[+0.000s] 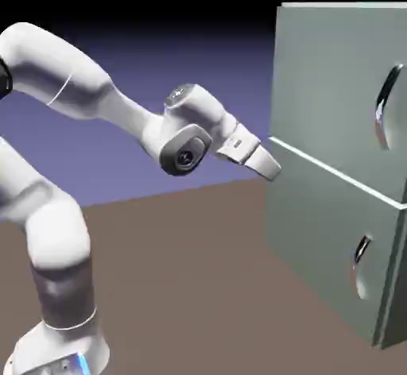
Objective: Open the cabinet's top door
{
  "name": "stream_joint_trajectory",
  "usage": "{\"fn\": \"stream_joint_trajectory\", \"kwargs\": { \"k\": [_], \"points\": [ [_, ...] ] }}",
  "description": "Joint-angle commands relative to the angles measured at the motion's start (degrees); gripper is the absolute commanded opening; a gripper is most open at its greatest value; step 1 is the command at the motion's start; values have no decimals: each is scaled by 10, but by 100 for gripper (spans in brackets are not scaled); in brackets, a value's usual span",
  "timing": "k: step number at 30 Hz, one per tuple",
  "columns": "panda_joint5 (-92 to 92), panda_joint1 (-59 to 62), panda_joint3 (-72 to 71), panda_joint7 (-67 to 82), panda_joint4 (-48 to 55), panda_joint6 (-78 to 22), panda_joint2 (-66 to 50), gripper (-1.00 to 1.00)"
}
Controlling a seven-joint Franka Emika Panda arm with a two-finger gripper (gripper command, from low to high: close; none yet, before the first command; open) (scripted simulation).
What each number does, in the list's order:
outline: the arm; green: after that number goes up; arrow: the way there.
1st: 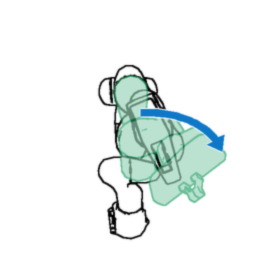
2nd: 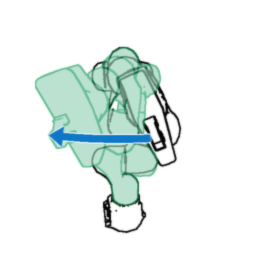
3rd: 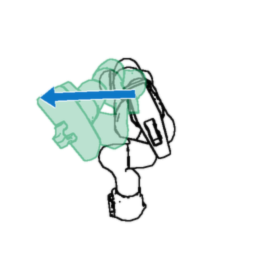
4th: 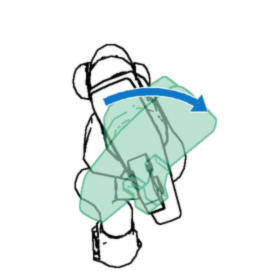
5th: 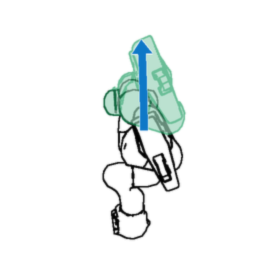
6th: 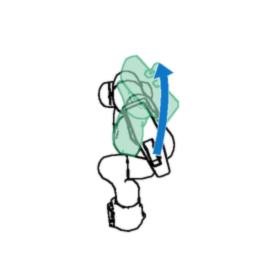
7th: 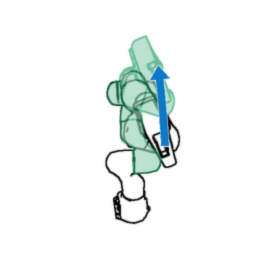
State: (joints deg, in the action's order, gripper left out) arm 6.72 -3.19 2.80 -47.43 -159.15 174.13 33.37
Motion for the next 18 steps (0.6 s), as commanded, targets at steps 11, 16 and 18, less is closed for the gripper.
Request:
{"fn": "stream_joint_trajectory", "kwargs": {
  "k": [11, 16, 18],
  "points": [
    [274, -102, 114, -203, 75, 5, 29, 0],
    [399, -149, 166, -295, 110, 7, 42, 0],
    [449, -167, 187, -332, 123, 8, 47, 0]
  ]
}}
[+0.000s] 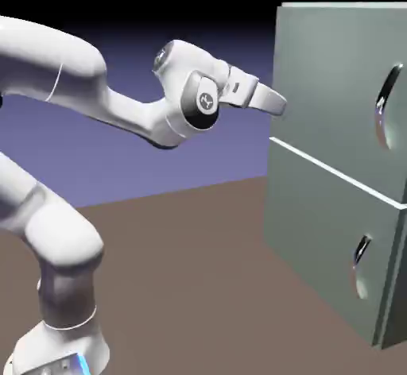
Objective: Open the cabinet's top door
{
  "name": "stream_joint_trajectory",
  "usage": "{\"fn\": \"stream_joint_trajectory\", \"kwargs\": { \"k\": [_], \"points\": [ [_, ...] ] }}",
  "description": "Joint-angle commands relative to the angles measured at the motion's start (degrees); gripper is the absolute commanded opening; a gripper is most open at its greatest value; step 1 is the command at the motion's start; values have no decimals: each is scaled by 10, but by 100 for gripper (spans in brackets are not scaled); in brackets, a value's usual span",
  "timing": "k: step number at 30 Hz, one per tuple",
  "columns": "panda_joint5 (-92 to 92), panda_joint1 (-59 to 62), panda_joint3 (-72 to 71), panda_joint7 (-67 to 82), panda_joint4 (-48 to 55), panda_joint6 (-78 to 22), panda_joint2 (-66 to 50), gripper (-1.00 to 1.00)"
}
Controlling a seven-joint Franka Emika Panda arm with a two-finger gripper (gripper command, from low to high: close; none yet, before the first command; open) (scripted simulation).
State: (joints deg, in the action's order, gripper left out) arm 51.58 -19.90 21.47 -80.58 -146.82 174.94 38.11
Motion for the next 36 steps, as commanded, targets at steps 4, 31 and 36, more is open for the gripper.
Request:
{"fn": "stream_joint_trajectory", "kwargs": {
  "k": [4, 31, 36],
  "points": [
    [100, -37, 42, -74, 27, 2, 11, 0],
    [773, -288, 322, -571, 212, 14, 82, 0],
    [897, -334, 373, -663, 247, 16, 95, 0]
  ]
}}
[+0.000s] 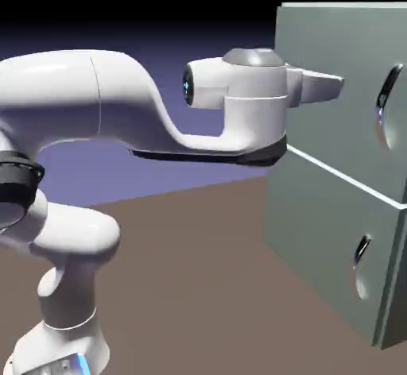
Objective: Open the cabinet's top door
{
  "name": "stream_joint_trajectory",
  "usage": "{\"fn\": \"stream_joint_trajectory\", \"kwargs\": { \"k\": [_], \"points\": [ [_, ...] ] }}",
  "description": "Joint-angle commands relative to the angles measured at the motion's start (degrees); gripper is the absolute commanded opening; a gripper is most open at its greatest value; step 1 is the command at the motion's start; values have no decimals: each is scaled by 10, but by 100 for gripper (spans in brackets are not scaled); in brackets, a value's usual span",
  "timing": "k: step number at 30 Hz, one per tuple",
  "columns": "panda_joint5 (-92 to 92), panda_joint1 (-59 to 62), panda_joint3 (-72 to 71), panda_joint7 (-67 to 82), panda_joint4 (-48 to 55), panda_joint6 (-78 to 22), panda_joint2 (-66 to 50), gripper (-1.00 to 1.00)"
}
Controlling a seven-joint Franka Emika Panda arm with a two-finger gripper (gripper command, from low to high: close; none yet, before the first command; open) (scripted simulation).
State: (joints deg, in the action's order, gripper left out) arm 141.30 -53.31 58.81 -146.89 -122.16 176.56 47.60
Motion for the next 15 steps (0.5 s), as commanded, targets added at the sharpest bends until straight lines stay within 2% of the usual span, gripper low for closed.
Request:
{"fn": "stream_joint_trajectory", "kwargs": {
  "k": [1, 10, 15],
  "points": [
    [25, -9, 10, -18, 7, 0, 3, 0],
    [246, -92, 102, -182, 68, 4, 26, 0],
    [247, -174, 156, -181, 129, 1, 8, 0]
  ]
}}
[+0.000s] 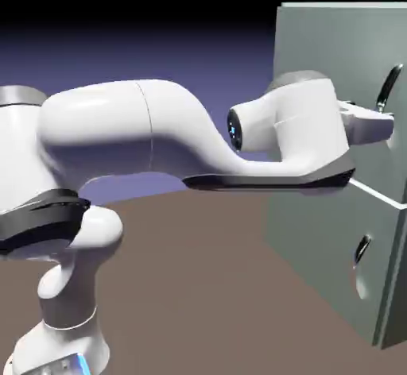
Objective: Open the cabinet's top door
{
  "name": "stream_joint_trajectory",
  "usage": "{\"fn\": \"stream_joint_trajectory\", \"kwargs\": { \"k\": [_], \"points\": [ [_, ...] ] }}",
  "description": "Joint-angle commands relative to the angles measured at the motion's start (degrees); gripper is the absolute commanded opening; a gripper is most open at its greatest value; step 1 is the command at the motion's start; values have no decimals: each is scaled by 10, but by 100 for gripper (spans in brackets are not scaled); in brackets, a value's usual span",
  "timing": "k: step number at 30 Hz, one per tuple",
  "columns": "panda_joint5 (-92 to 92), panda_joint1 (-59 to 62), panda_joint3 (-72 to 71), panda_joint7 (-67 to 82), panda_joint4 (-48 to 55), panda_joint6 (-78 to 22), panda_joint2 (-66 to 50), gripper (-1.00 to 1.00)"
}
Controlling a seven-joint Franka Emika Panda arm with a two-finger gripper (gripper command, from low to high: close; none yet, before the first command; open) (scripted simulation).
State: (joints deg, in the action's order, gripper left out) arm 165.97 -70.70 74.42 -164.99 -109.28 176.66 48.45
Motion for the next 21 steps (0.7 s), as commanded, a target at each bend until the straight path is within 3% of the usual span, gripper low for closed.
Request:
{"fn": "stream_joint_trajectory", "kwargs": {
  "k": [1, 2, 3, 21],
  "points": [
    [0, -24, 15, 0, 18, -1, -5, 0],
    [0, -29, 19, 0, 21, -1, -6, 0],
    [0, -29, 19, 0, 21, -1, -6, -100],
    [-129, 324, -241, -10, -230, -134, -39, -100]
  ]
}}
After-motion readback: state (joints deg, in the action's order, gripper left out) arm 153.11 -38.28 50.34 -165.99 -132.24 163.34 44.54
